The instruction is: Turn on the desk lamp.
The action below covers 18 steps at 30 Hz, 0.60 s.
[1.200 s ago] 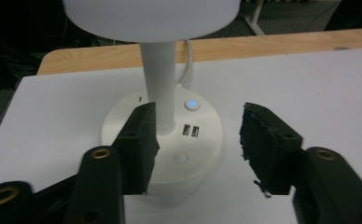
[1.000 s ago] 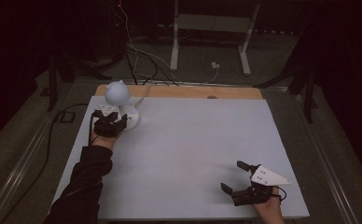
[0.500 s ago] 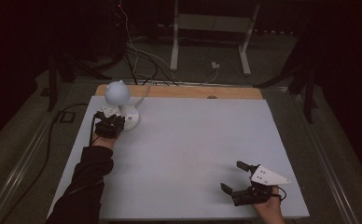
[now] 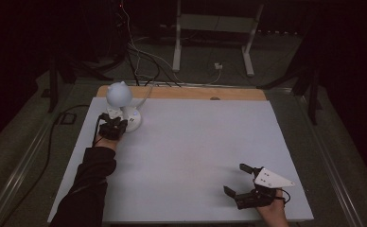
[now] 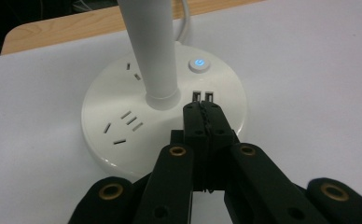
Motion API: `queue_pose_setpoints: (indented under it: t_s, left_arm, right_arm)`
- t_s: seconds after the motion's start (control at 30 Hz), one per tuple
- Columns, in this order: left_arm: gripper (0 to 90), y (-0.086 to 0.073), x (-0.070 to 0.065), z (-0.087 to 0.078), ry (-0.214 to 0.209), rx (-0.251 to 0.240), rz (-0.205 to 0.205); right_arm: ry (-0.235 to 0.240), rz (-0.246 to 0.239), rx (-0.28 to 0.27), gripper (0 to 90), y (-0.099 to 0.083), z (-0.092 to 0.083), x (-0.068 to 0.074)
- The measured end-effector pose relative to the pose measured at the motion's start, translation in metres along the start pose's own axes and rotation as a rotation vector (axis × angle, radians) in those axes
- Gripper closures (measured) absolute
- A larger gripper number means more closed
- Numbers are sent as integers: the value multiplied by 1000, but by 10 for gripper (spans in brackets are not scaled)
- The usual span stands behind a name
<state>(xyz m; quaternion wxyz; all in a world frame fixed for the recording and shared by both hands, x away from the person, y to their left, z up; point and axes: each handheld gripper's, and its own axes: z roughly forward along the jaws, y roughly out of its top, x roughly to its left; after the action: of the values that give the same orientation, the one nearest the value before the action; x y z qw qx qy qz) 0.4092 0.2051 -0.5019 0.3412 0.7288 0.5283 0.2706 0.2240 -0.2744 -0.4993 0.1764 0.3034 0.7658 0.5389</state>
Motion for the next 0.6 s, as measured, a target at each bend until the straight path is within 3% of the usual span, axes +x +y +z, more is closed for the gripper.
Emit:
queue_pose_setpoints:
  t_s: [0.13, 0.2, 0.23, 0.33, 0.37, 0.6]
  left_arm:
    - [900, 0, -2, 3, -3, -1, 14]
    - [900, -1, -2, 4, 26, 7, 43]
    - [900, -2, -1, 5, 16, 7, 20]
    - [900, -4, 0, 7, 37, 11, 23]
    - [900, -5, 2, 7, 17, 4, 0]
    - [900, -2, -3, 8, 23, 7, 32]
  right_arm:
    - [0, 0, 0, 0, 0, 0, 0]
    - [0, 0, 0, 0, 0, 0, 0]
    - [0, 0, 0, 0, 0, 0, 0]
    - [2, 1, 3, 0, 0, 0, 0]
    - [2, 1, 3, 0, 0, 0, 0]
    - [2, 0, 4, 0, 0, 0, 0]
